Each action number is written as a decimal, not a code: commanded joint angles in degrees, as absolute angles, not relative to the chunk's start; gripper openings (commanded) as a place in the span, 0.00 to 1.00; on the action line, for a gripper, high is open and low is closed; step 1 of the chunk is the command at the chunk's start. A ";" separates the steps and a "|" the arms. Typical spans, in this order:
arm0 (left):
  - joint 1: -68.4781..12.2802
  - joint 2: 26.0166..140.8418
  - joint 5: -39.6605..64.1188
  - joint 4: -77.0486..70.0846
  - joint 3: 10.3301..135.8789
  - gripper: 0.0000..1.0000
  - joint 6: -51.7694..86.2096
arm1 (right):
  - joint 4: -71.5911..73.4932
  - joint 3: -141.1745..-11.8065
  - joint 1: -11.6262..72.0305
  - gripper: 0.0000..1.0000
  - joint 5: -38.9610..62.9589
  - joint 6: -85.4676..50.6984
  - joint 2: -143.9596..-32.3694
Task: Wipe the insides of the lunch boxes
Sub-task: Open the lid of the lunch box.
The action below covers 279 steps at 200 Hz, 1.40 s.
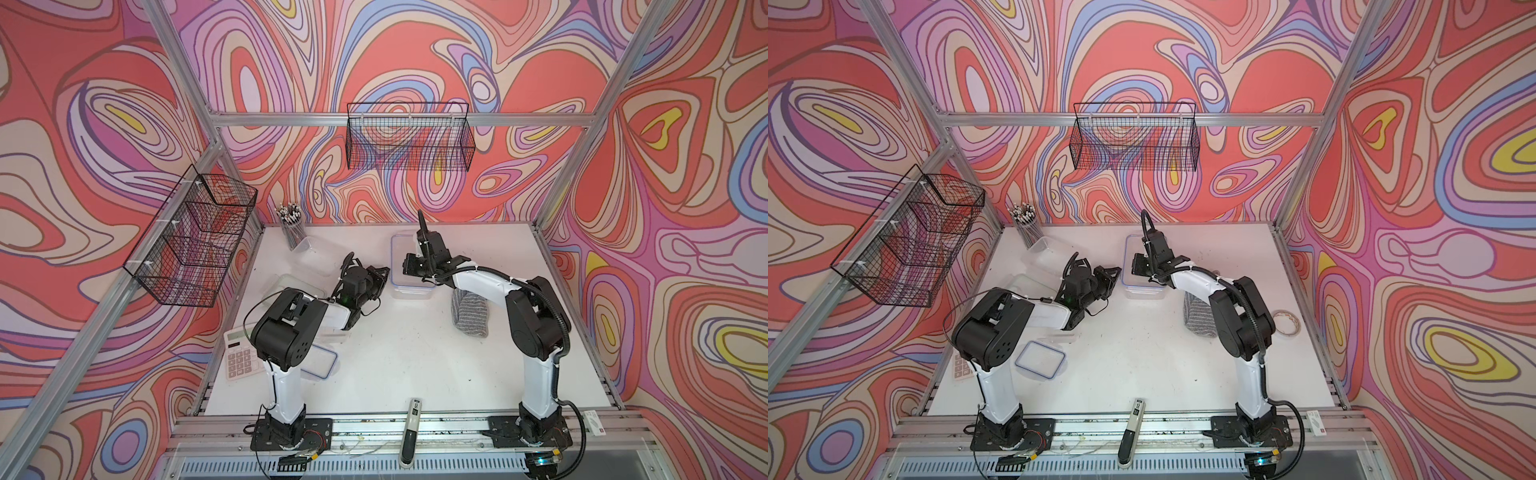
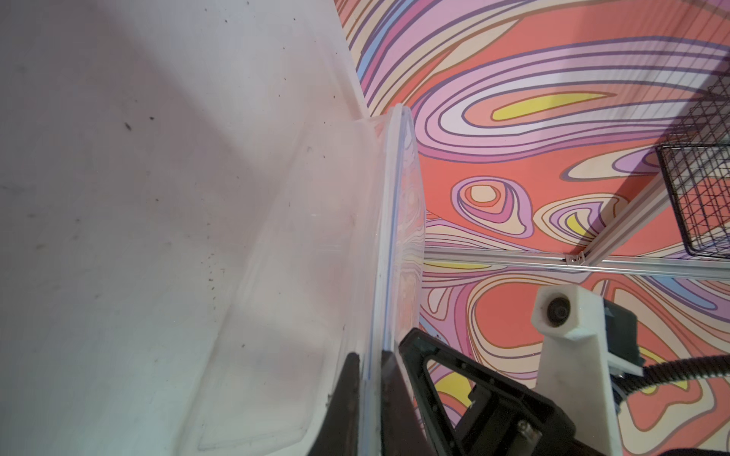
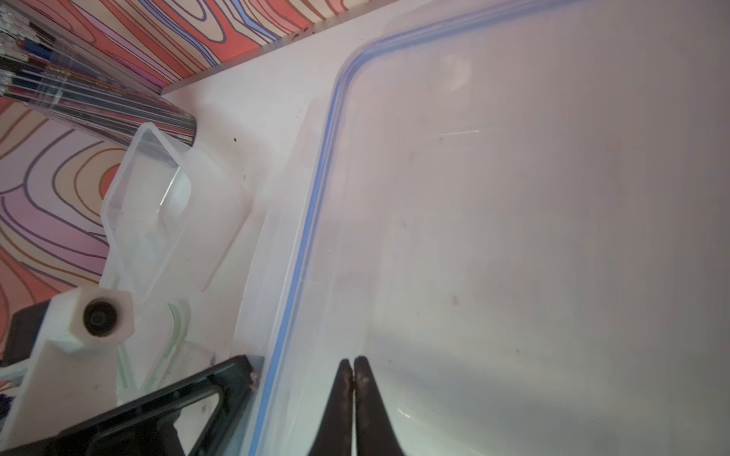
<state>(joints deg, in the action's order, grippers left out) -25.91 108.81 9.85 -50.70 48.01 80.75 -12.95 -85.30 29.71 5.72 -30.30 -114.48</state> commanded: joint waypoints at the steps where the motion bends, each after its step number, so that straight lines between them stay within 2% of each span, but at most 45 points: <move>1: -25.90 105.52 10.45 -49.49 50.04 0.00 79.46 | -23.82 -87.63 30.07 0.00 -0.01 -25.70 -110.57; 73: -27.77 102.76 11.90 -46.67 53.23 0.00 76.85 | -24.24 -87.01 30.06 0.00 -6.91 -21.53 -97.08; 123: -30.53 104.85 16.11 -41.95 62.14 0.00 74.74 | -23.38 -82.27 30.06 0.00 -10.16 -21.35 -88.66; 193: -34.73 104.93 18.04 -36.08 69.97 0.00 69.25 | -23.42 -78.86 30.06 0.00 -12.26 -21.53 -82.11; 254: -35.86 105.02 22.75 -35.06 74.00 0.00 69.02 | -22.95 -76.96 30.06 0.00 -13.79 -22.20 -77.40; 279: -35.63 101.98 21.71 -31.10 74.17 0.00 64.53 | -22.46 -75.88 30.06 0.00 -13.60 -22.78 -75.34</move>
